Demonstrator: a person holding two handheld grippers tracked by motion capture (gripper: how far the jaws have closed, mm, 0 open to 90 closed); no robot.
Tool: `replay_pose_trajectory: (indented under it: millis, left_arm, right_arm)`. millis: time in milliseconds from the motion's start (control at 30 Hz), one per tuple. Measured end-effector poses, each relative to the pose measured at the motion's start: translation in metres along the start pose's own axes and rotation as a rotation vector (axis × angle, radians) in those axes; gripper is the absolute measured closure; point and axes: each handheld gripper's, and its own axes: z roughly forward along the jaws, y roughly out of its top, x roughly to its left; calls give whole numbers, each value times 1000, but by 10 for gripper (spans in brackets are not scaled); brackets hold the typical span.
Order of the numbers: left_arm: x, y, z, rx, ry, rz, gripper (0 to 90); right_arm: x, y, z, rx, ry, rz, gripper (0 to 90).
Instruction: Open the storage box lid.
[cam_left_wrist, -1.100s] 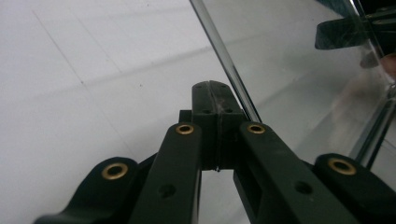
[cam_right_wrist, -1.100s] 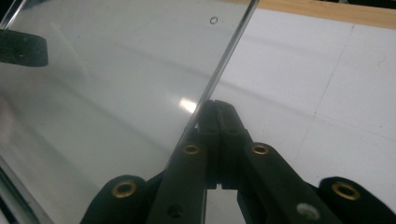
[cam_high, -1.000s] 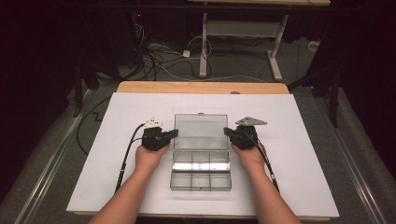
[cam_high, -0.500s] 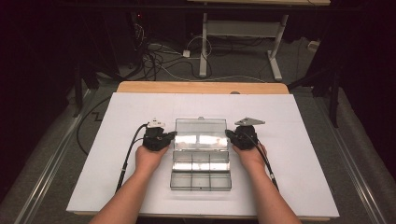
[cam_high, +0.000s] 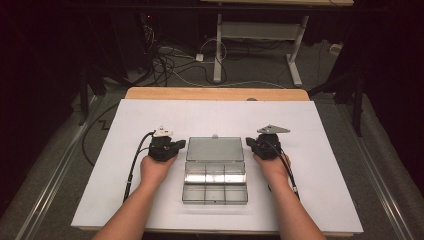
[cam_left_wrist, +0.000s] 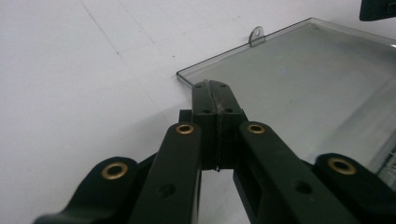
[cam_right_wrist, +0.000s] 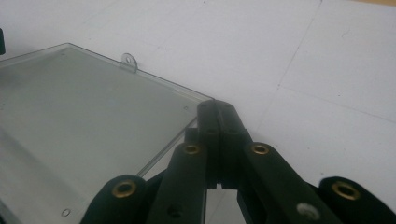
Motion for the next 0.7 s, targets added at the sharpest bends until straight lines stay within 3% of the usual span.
replay_pose_trajectory:
  millis: [367, 700]
  left_arm:
    - [-8, -4, -18, -38, -27, 39, 877]
    - [-15, -21, -40, -76, -68, 60, 877]
  right_arm:
    - [7, -3, -25, -52, 12, -40, 900]
    - [15, -17, -54, -98, 32, -68, 900]
